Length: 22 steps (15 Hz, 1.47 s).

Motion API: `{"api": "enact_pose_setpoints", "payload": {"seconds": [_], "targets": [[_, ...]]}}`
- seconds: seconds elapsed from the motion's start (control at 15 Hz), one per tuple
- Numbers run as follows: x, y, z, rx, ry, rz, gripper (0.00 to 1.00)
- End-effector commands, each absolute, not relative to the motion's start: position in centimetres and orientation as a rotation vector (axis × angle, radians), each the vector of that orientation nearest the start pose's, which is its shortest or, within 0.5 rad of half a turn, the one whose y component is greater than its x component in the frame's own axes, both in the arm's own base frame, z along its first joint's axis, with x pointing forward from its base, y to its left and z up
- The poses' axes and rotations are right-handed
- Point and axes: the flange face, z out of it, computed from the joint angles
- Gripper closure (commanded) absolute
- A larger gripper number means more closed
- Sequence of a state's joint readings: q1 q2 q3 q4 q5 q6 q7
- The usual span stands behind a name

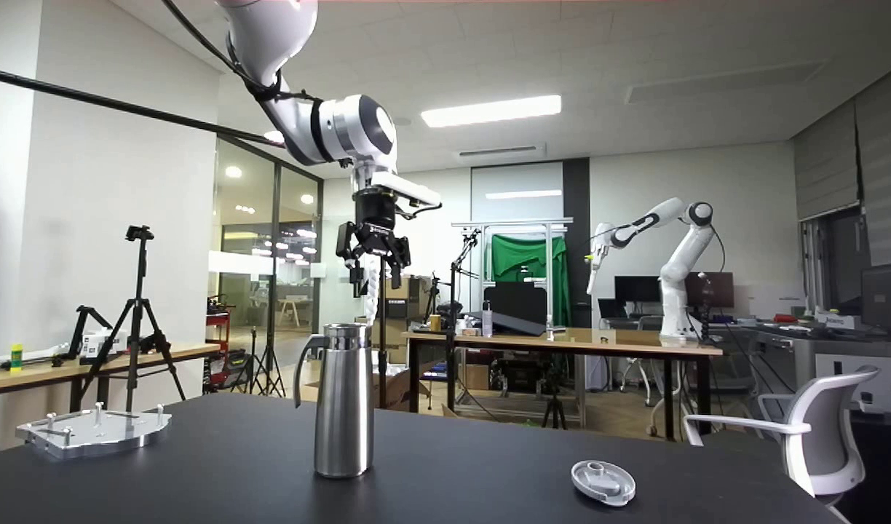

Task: Use the brush to clean the inside of the flask

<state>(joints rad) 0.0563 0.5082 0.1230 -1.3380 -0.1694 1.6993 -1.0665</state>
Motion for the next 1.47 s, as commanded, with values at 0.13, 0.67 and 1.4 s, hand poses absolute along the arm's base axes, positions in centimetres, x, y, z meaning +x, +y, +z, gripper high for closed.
{"api": "enact_pose_setpoints", "payload": {"seconds": [0.13, 0.67, 1.4], "targets": [[68.0, 8.7, 43.6, -2.535, -1.896, 0.152, 0.0], [67.1, 8.1, 42.9, -2.466, -1.935, 0.088, 0.0], [66.0, 7.1, 42.8, -2.445, -1.879, 0.099, 0.55]]}}
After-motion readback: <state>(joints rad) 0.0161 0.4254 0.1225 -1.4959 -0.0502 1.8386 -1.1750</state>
